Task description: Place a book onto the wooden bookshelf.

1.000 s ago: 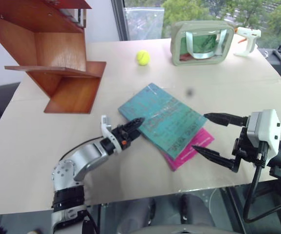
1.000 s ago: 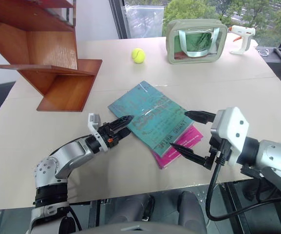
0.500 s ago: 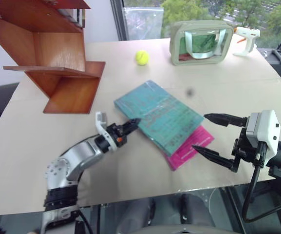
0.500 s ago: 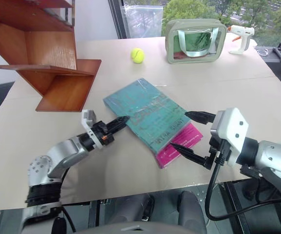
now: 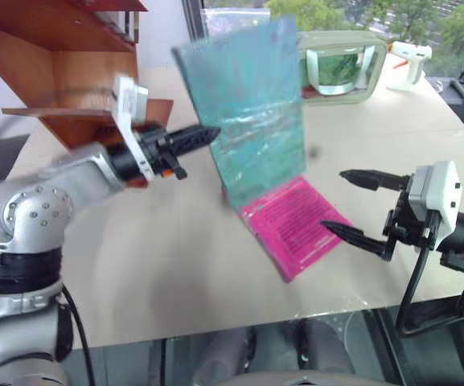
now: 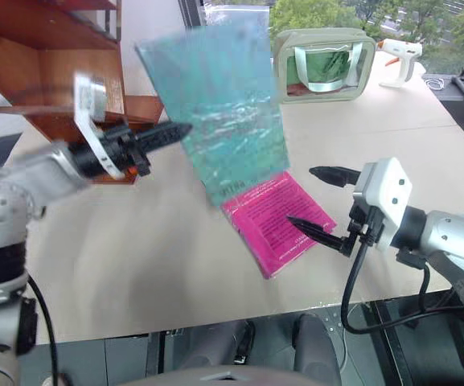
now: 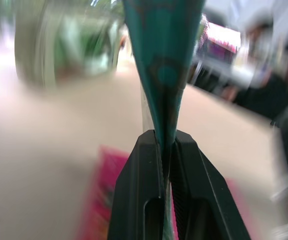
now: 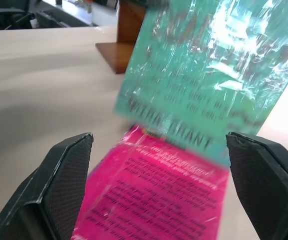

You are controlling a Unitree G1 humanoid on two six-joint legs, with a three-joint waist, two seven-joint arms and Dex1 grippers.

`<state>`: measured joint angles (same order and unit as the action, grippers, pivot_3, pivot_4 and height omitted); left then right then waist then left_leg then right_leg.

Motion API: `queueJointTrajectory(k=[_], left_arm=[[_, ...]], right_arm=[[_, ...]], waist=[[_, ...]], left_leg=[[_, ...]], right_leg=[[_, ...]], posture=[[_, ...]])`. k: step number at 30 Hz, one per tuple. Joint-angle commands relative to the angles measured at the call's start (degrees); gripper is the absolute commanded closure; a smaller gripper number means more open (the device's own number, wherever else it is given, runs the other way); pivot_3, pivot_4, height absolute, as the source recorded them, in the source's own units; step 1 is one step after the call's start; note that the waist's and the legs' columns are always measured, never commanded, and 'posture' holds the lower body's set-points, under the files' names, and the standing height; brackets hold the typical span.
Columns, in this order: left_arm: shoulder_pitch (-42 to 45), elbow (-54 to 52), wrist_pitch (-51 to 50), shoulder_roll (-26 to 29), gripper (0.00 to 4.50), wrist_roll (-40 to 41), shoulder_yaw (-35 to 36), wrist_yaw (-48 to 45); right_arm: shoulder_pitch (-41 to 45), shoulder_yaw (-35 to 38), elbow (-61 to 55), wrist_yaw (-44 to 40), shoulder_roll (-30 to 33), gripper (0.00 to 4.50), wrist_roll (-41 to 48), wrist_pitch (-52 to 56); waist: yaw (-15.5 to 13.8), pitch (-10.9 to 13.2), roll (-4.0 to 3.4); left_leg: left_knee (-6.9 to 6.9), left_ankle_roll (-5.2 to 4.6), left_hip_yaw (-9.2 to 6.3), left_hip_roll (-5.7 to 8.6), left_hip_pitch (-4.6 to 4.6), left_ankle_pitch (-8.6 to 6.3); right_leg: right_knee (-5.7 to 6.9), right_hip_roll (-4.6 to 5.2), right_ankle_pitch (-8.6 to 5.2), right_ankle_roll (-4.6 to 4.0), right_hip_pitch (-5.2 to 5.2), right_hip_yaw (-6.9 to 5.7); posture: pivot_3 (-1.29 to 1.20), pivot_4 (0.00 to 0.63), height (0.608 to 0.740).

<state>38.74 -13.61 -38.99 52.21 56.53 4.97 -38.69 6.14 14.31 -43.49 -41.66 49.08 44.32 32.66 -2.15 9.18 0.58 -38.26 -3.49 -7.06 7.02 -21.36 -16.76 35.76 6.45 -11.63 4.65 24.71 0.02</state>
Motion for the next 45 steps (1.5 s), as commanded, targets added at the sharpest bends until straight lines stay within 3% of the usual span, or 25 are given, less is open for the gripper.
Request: queueJointTrajectory(k=[1, 5, 12, 19, 23, 31, 39, 43, 45], left_arm=[[8.93, 2.45, 16.97, 5.0, 4.46, -18.51, -2.64, -10.12], [15.43, 11.21, 34.4, 11.35, 4.46, -32.53, -4.07, -21.91], [23.95, 18.11, 35.9, 25.7, 4.46, -40.06, -3.72, -36.88], [31.7, 28.4, 44.03, 31.4, 4.46, -52.81, -7.31, -43.17], [29.61, 32.29, 45.18, 34.69, 4.46, -58.0, -8.29, -45.26], [18.29, 37.36, 46.25, 32.99, 4.46, -66.84, -8.89, -36.05], [14.87, 41.14, 50.37, 27.12, 4.46, -66.97, -9.14, -32.01], [13.61, 40.05, 48.87, 27.13, 3.07, -65.71, -7.79, -32.64], [11.78, 38.18, 47.42, 26.64, 2.12, -61.37, -4.07, -32.41]], right_arm=[[2.98, 1.42, 1.79, -1.34, -0.12, 0.14, -0.19, -2.56], [5.05, 0.47, 4.73, -2.56, -0.45, 0.14, -1.1, -3.59], [9.88, -3.57, 12.29, -7.08, -1.98, 0.14, -4.8, -7.44], [14.56, -7.65, 17.04, -9.84, -5.31, 0.14, -7.63, -10.39], [15.96, -8.9, 17.92, -10.3, -7.15, 0.14, -8.68, -11.52], [22.46, -10.2, 17.88, -6.76, -11.55, 0.14, -10.64, -11.56], [26.34, -11.25, 14.2, -0.89, -15.64, 0.14, -10.47, -9.2], [27.29, -11.23, 13.72, -0.76, -16.22, 0.14, -9.76, -8.39], [27.63, -11.2, 14.25, -1.39, -16.22, 0.14, -9.33, -8.22]], waist=[[0.13, 0.03, 0.01], [0.98, 0.08, 0.01], [2.69, 0.54, 0.36], [2.84, 0.59, 0.33], [3.11, 0.65, 0.43], [3.06, 0.69, 0.47], [2.95, 0.63, 0.32], [2.96, 0.64, 0.35], [3.05, 0.64, 0.37]], left_leg=[[-0.01, 0.0, -0.02, -0.01, -0.04, 0.0], [-0.04, -0.01, -0.05, -0.04, -0.32, 0.01], [-0.1, -0.02, -0.15, -0.03, -0.68, 0.01], [-0.18, -0.02, -0.18, -0.02, -0.72, 0.01], [-0.26, -0.02, -0.18, -0.05, -0.74, 0.01], [-0.42, -0.02, -0.2, -0.05, -0.73, 0.02], [-0.66, 0.3, -0.03, -0.09, -0.41, 0.2], [-0.92, 0.41, -0.06, -0.14, -0.37, 0.27], [-1.04, 0.41, -0.03, -0.14, -0.4, 0.27]], right_leg=[[-0.01, -0.01, 0.0, 0.0, 0.01, -0.03], [0.02, -0.04, 0.01, 0.0, 0.3, -0.07], [0.08, -0.13, 0.01, 0.01, 0.66, -0.1], [0.16, -0.16, 0.01, 0.02, 0.7, -0.13], [0.22, -0.22, 0.01, 0.03, 0.7, -0.11], [0.46, -0.24, 0.01, 0.03, 0.74, -0.09], [1.32, -0.3, 0.01, 0.02, 0.76, 0.22], [1.8, -0.37, 0.02, 0.0, 0.78, 0.24], [1.87, -0.39, 0.03, -0.01, 0.81, 0.28]], posture=[[0.0, 0.15, 0.74], [0.0, 0.15, 0.74], [0.0, 0.15, 0.74], [0.0, 0.15, 0.74], [0.0, 0.15, 0.74], [0.0, 0.15, 0.74], [0.0, 0.15, 0.74], [0.0, 0.15, 0.74], [0.0, 0.15, 0.74]])
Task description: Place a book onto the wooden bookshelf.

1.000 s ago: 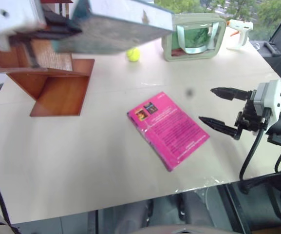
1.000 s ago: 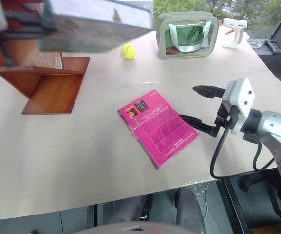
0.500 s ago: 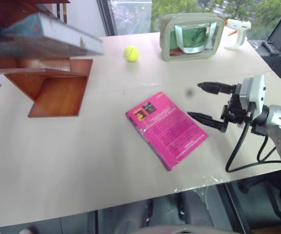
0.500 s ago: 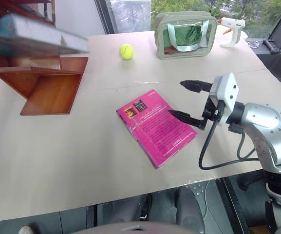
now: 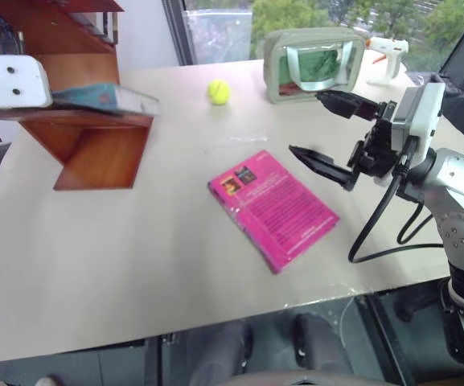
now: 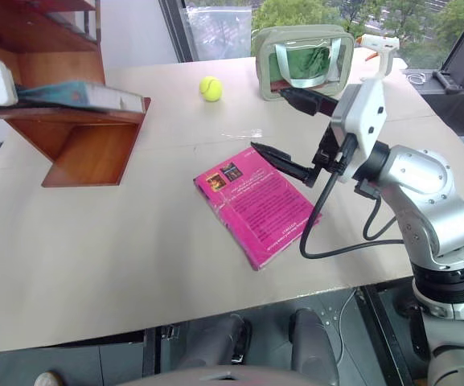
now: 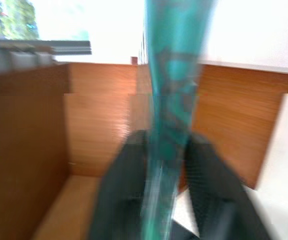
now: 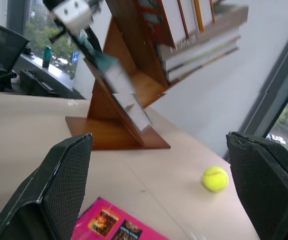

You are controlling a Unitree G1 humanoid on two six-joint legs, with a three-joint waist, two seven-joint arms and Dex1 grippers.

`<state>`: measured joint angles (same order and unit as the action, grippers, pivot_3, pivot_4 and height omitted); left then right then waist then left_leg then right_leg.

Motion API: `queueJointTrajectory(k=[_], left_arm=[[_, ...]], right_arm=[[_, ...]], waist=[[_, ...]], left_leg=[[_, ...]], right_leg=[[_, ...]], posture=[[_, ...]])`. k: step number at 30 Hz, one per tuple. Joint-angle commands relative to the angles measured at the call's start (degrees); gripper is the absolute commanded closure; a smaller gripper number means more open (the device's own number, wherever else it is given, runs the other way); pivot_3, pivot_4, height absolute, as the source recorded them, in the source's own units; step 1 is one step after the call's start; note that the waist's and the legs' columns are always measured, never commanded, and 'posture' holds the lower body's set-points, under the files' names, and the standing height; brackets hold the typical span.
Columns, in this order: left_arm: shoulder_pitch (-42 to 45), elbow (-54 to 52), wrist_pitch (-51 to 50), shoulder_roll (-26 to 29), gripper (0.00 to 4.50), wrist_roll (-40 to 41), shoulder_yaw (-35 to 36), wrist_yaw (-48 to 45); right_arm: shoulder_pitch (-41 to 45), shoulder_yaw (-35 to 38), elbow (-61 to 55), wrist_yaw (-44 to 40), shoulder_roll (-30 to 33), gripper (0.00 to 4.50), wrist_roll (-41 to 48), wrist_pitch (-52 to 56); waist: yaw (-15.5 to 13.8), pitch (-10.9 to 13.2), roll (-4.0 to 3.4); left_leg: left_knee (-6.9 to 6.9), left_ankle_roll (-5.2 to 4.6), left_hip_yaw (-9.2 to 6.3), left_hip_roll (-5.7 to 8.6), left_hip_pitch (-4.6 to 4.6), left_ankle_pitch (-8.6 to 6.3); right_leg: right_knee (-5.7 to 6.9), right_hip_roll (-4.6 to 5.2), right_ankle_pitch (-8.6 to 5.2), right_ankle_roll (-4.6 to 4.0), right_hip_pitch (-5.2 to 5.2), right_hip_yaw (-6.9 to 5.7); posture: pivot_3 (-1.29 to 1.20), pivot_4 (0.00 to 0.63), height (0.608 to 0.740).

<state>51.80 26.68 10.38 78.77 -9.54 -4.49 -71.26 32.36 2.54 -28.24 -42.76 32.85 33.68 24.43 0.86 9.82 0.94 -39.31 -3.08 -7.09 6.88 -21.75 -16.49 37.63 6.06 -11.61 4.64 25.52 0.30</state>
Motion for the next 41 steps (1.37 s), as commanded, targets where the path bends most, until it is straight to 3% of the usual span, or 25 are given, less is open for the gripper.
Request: queueJointTrajectory(k=[1, 4, 10, 14, 17, 20, 23, 24, 26, 28, 31, 37, 41], left_arm=[[-2.45, -3.34, -1.61, 0.54, 1.77, 5.96, 6.9, 0.27], [-7.08, -9.43, -6.63, 1.32, 1.77, 14.99, 15.61, -2.79], [-20.27, -34.38, -35.76, -2.39, 1.77, 36.71, 36.59, -7.22], [-22.86, -49.46, -57.79, -7.42, 1.77, 57.08, 42.06, 2.09], [-23.75, -57.16, -60.96, -16.14, 1.77, 65.11, 37.87, 13.41], [-25.34, -61.85, -57.97, -29.46, 1.77, 63.07, 28.7, 25.14], [-27.72, -59.3, -53.57, -42.21, 1.73, 56.15, 19.17, 33.76], [-30.04, -56.94, -51.15, -46.55, 1.48, 53.32, 16.51, 35.74], [-34.01, -53.64, -45.79, -49.8, 0.97, 46.78, 12.3, 36.6], [-36.77, -51.49, -42.16, -50.42, 0.05, 41.95, 11.35, 38.07], [-40.8, -51.14, -38.36, -48.5, 0.05, 39.33, 13.49, 36.68], [-51.09, -48.15, -33.17, -38.38, 0.05, 39.93, 24.16, 26.28], [-55.76, -47.59, -32.79, -34.18, 0.05, 40.1, 28.66, 22.15]], right_arm=[[1.33, 0.78, -0.66, -0.78, 0.16, 0.14, 1.44, -0.12], [1.45, 1.54, 0.51, -2.44, 0.76, 0.14, 2.33, -0.12], [3.15, 2.99, 4.51, -6.06, 2.99, 0.14, 4.13, 0.46], [3.71, 3.2, 5.31, -7.11, 4.9, 0.14, 4.87, 1.73], [2.37, 3.5, 4.15, -6.61, 6.65, 0.14, 5.77, 4.42], [-1.17, 3.61, 1.94, -3.42, 8.35, 0.14, 3.13, 5.7], [-5.71, 3.6, 0.07, 1.02, 10.15, 0.07, -0.09, 8.71], [-9.18, 3.88, -1.05, 2.18, 10.68, 0.03, -1.34, 9.29], [-15.19, 5.03, -2.57, 4.07, 11.0, 0.0, -3.58, 8.96], [-20.67, 7.17, -4.6, 4.54, 11.75, 0.0, -4.76, 8.44], [-29.36, 13.48, -7.68, 4.94, 12.22, 0.0, -4.54, 8.64], [-46.83, 26.79, -14.49, 0.85, 12.9, 0.0, -3.77, 8.19], [-52.38, 32.37, -16.47, -0.4, 12.15, 0.0, -1.79, 8.91]], waist=[[0.09, 0.01, 0.01], [0.31, 0.07, 0.12], [1.12, 0.09, 0.11], [1.16, 0.13, 0.16], [0.97, 0.14, -0.03], [0.08, 0.06, -0.14], [-0.52, 0.08, -0.07], [-0.68, 0.06, -0.06], [-1.06, -0.09, -0.01], [-1.01, -0.07, -0.01], [-1.3, -0.06, -0.02], [-1.75, -0.09, -0.08], [-1.78, -0.09, -0.09]], left_leg=[[0.0, 0.0, 0.05, 0.0, 0.0, 0.0], [-0.04, 0.0, 0.07, 0.0, -0.12, 0.0], [0.08, -0.17, 0.05, -0.01, -0.29, -0.12], [0.06, -0.19, -0.03, -0.02, -0.32, -0.14], [0.1, -0.18, 0.0, -0.02, -0.17, -0.14], [0.07, -0.14, 0.03, -0.04, -0.08, -0.13], [-0.02, -0.1, 0.1, -0.04, -0.15, -0.1], [-0.03, -0.1, 0.18, -0.03, -0.13, -0.1], [0.08, -0.11, 0.23, -0.02, -0.12, -0.11], [0.15, -0.15, 0.23, -0.02, -0.15, -0.13], [0.21, -0.14, 0.23, -0.04, -0.15, -0.13], [0.24, -0.14, 0.25, -0.06, 0.01, -0.15], [0.21, -0.15, 0.28, -0.05, 0.04, -0.15]], right_leg=[[0.0, 0.0, 0.01, -0.01, 0.02, 0.06], [-0.02, -0.01, 0.02, -0.04, 0.18, 0.12], [-0.52, -0.01, 0.02, -0.04, 0.21, 0.11], [-0.62, 0.0, 0.02, -0.04, 0.15, 0.05], [-0.56, 0.02, 0.02, -0.05, 0.05, 0.11], [-0.48, 0.02, 0.04, -0.07, -0.02, 0.14], [-0.51, -0.01, 0.2, -0.27, 0.01, 0.23], [-0.54, 0.01, 0.24, -0.24, 0.0, 0.27], [-0.69, 0.0, 0.27, -0.19, -0.01, 0.36], [-0.76, -0.07, 0.27, -0.19, 0.13, 0.49], [-0.76, -0.09, 0.27, -0.19, 0.19, 0.53], [-0.78, -0.13, 0.26, -0.18, 0.03, 0.55], [-0.83, -0.11, 0.26, -0.17, -0.08, 0.54]], posture=[[0.0, 0.15, 0.74], [0.0, 0.15, 0.74], [0.0, 0.15, 0.74], [0.0, 0.15, 0.74], [0.0, 0.15, 0.74], [0.0, 0.15, 0.74], [0.0, 0.15, 0.74], [0.0, 0.15, 0.74], [0.0, 0.15, 0.74], [0.0, 0.15, 0.74], [0.0, 0.15, 0.74], [0.0, 0.15, 0.74], [0.0, 0.15, 0.74]])
